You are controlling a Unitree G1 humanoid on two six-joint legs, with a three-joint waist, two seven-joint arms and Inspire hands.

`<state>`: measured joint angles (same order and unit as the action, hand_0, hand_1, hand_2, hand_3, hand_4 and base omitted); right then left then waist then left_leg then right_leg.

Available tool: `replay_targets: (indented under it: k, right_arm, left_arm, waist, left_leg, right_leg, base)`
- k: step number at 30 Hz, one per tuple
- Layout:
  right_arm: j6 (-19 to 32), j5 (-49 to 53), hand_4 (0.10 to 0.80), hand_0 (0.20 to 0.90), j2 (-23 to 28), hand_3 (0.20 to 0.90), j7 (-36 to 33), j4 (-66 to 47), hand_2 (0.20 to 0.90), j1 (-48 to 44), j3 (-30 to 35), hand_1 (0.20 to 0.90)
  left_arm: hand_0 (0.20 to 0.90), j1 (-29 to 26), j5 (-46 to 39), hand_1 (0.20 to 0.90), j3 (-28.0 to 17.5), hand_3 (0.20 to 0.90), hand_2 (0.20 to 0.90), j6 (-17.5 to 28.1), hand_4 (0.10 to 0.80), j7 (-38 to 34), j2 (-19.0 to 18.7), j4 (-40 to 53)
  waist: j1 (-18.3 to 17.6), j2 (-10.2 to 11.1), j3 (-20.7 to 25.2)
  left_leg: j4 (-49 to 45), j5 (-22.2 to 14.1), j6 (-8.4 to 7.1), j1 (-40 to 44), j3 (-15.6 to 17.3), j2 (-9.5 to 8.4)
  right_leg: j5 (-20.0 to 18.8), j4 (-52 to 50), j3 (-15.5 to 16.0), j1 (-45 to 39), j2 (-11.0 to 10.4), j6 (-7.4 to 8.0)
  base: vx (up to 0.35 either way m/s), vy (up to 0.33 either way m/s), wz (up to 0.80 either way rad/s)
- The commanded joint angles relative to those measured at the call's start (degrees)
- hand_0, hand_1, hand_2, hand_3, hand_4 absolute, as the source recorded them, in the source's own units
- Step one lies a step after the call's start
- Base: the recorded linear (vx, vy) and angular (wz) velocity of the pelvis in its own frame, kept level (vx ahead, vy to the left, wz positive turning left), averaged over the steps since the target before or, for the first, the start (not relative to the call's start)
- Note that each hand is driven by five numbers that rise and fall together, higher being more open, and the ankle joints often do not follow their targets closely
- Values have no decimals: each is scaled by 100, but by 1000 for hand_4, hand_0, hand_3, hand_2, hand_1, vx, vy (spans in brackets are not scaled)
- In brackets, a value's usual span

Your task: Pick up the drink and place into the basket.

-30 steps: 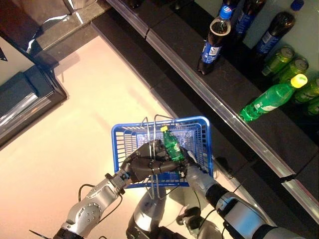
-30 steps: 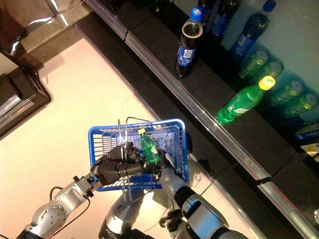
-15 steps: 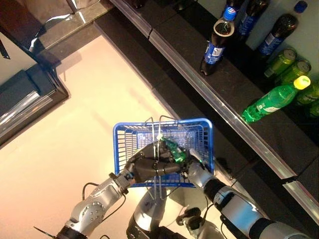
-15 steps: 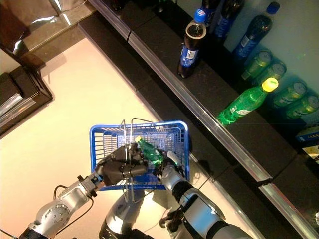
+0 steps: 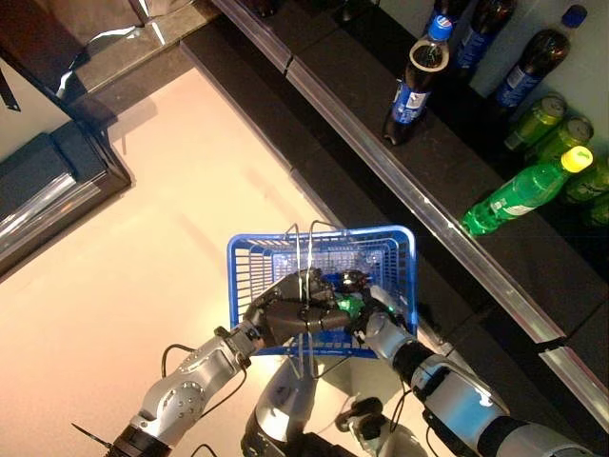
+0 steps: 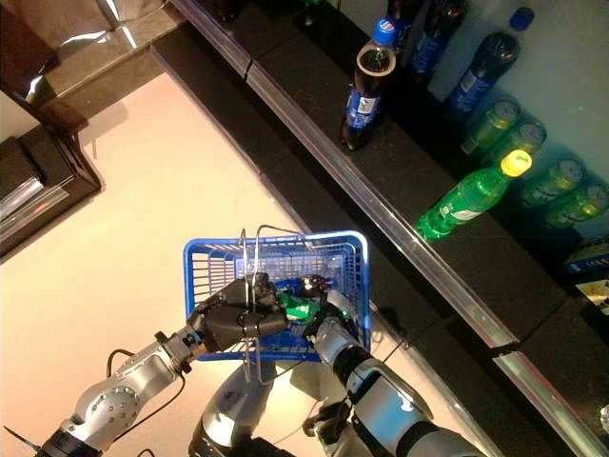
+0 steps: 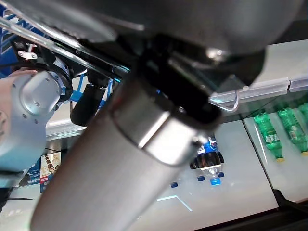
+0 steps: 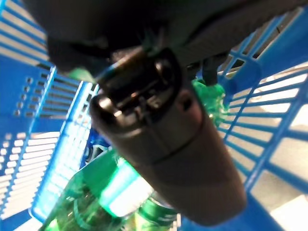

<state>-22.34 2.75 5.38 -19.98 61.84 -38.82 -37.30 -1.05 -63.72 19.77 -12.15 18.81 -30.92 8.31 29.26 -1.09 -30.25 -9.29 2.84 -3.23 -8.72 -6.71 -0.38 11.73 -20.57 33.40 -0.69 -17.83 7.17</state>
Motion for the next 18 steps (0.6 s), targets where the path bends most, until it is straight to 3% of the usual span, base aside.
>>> replay_targets:
  k: [1, 3, 4, 5, 8, 12, 18]
  right_arm:
    - [363, 330, 800, 900, 671, 900, -547, -620, 900, -150, -106, 900]
    - [150, 464, 800, 900, 990, 900, -712, -1746, 900, -67, -60, 900]
    - [133, 466, 800, 900, 1007, 900, -717, -1768, 900, -58, -52, 900]
    - [82, 451, 800, 900, 1315, 900, -769, -2810, 900, 161, 87, 900]
    - [113, 234, 800, 900, 1591, 900, -671, -3798, 900, 508, 380, 900]
    - [330, 1, 800, 900, 2338, 900, -140, -5881, 900, 1671, 1206, 900]
    - [876, 381, 800, 900, 2642, 900, 553, -7253, 900, 2517, 1787, 900]
  left_arm:
    - [300, -887, -930, 300, -551, 200, 300, 977, 100, 752, 730, 2611]
    - [300, -724, -930, 300, -716, 200, 300, 960, 100, 791, 705, 2485]
    - [300, -729, -932, 300, -707, 200, 300, 958, 100, 794, 709, 2488]
    - [300, -525, -1072, 300, -892, 200, 300, 953, 100, 821, 724, 2342]
    - [300, -306, -1127, 300, -1091, 200, 300, 996, 100, 939, 773, 2232]
    - [300, 230, -1226, 300, -1578, 200, 300, 1147, 100, 1219, 819, 2127]
    - [300, 540, -1228, 300, -1814, 200, 300, 1360, 100, 1122, 850, 1936]
  waist:
    - [-182, 32, 489]
    - [-276, 91, 463]
    - [-279, 71, 466]
    - [-397, 115, 453]
    - [-508, 150, 448]
    - [-789, 220, 437]
    - [-999, 333, 480]
  left_leg:
    - [-228, -144, -38, -253, 40, 45]
    - [-229, -155, -46, -238, 84, 88]
    - [-218, -27, -4, -299, 102, 68]
    - [-200, -31, -3, -273, 158, 102]
    - [-200, -44, 8, -263, 233, 134]
    - [-174, -65, 12, -219, 427, 239]
    - [-194, -104, -12, -138, 599, 345]
  right_leg:
    - [-829, 535, 31, -142, 191, -38]
    - [-821, 512, -1, -120, 214, -48]
    - [-934, 560, 83, -94, 198, -106]
    - [-919, 544, 30, -68, 220, -112]
    - [-893, 521, -32, -29, 233, -115]
    - [-852, 494, -196, 49, 276, -110]
    - [-830, 511, -331, 34, 351, -102]
  base:
    - [7, -30, 0]
    - [-30, -3, 0]
    - [-69, 48, 0]
    - [-67, 54, -2]
    - [-22, 28, -16]
    - [-26, 28, -11]
    - [5, -19, -16]
